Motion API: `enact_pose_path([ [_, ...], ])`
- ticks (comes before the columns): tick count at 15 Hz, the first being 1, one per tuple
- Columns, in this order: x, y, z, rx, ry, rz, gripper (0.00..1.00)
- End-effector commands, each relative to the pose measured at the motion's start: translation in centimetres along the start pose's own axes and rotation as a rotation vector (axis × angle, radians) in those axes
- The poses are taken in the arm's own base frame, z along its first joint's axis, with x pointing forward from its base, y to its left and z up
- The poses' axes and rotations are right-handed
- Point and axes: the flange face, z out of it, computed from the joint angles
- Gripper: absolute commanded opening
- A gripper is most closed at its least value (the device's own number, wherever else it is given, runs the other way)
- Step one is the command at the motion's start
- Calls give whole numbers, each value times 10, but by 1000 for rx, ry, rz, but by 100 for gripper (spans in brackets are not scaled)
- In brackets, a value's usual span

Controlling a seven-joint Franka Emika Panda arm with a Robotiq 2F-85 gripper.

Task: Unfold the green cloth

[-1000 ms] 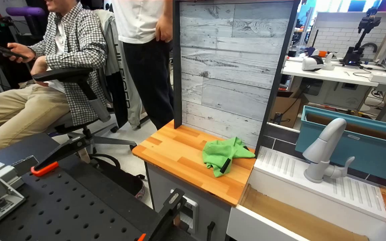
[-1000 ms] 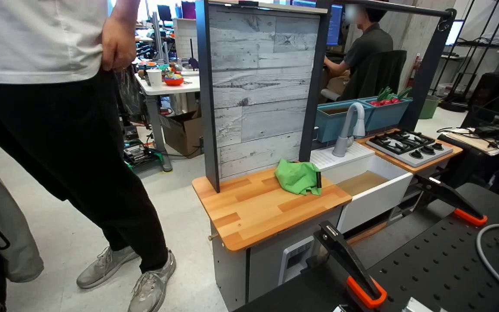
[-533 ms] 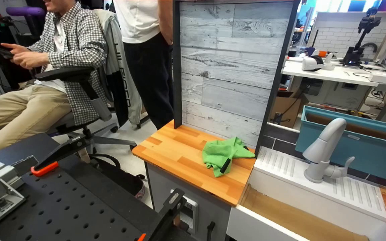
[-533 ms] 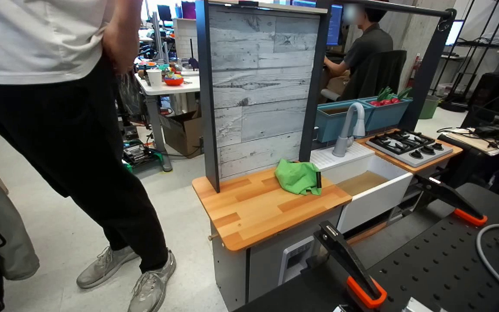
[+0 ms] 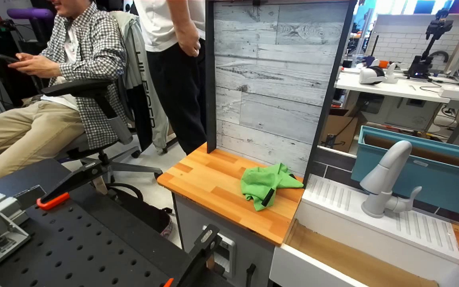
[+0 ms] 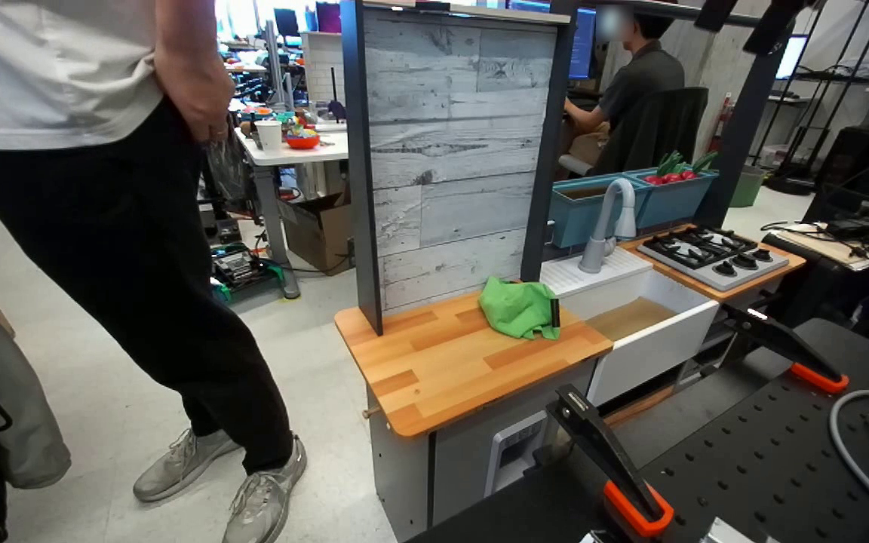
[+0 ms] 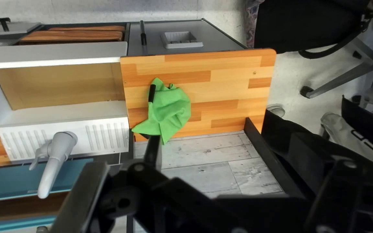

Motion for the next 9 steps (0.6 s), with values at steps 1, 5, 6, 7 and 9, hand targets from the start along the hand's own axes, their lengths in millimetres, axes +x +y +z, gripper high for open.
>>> enact_pose_path([
  [1,17,24,45,12,-19,39,100],
  [5,28,42,93,21,-10,94,100],
  [6,32,46,106,26,-4,106,100],
  [7,35,49,117,27,7,119,100],
  [9,45,56,145,33,13,145,100],
])
